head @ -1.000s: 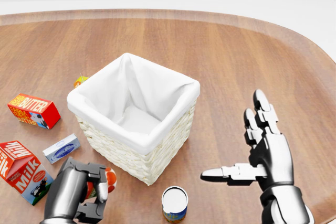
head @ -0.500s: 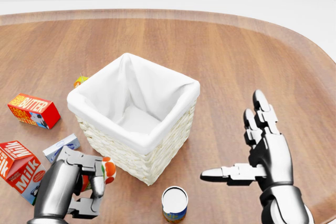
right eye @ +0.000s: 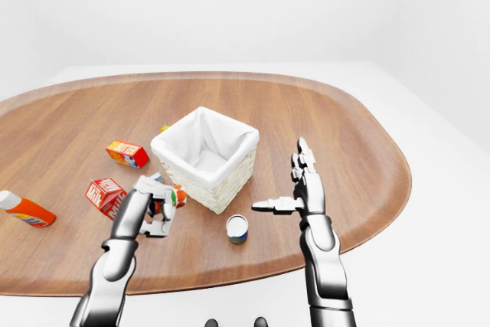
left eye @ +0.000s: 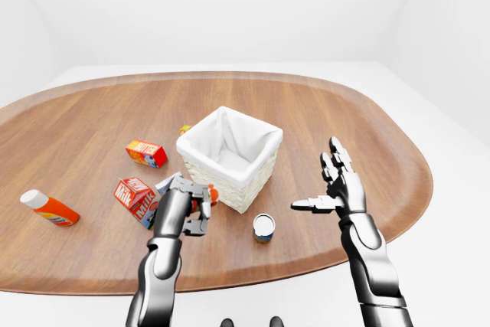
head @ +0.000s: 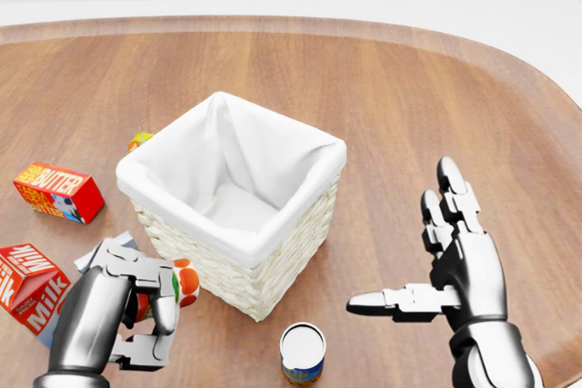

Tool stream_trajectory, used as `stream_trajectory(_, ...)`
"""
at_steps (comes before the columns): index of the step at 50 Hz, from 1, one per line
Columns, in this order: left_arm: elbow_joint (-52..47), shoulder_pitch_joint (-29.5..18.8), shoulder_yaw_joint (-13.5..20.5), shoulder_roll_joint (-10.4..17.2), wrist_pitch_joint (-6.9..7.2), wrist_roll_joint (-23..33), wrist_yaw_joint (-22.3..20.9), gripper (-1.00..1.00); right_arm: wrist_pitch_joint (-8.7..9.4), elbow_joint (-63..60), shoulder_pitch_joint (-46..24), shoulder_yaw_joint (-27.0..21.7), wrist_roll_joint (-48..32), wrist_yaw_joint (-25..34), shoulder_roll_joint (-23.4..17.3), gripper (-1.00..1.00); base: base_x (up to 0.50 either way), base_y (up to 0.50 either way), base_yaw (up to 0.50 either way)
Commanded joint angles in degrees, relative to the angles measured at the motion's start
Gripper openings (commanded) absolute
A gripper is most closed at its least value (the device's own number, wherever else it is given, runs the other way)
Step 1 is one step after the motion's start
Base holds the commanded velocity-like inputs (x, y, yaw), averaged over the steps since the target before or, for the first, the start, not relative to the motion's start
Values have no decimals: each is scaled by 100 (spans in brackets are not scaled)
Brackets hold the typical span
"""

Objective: Pick up the tomato sauce, and put it in the basket.

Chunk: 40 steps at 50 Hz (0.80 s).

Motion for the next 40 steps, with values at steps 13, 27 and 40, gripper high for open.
stream_trajectory(13, -783, -209, -34, -49, 492, -28, -318, -100, 0, 3, -40, -57, 58, 4, -31, 100, 0, 0, 0)
stream_trajectory(27, -939, -711, -76, -32, 936, 45, -522, -100, 0, 81, -111, -140, 134, 5, -73, 100, 0, 0, 0)
stream_trajectory(40, -726, -1100, -82, 2, 1000, 93, -498, -100, 0, 92, -135, -166, 164, -4, -92, 100, 0, 0, 0)
